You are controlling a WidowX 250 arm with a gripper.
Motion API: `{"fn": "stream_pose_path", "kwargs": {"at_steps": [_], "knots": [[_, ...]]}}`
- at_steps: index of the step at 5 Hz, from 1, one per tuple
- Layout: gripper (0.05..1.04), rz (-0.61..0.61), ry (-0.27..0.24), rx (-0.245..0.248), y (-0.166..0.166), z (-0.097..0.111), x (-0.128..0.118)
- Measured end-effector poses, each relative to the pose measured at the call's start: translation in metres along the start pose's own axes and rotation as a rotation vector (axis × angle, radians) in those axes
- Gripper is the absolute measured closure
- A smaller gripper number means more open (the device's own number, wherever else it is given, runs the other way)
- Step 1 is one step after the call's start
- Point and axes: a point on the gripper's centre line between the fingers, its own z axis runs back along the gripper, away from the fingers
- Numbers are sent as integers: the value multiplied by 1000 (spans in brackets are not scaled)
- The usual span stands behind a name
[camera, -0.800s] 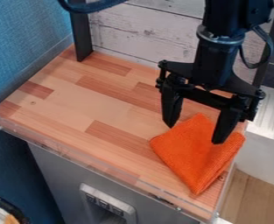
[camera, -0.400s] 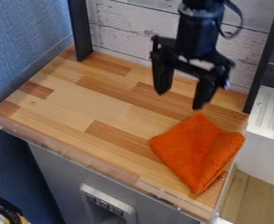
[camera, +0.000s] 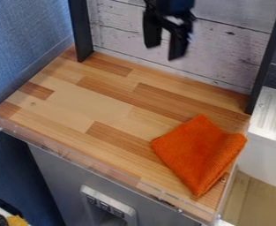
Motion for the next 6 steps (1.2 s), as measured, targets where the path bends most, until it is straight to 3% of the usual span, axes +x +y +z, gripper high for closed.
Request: {"fn": "stream_pose_path", "kwargs": {"at_steps": [3,6], "knots": [[93,-283,-23,-2,121,1,-38],[91,-464,19,-47,147,3,-49]]}}
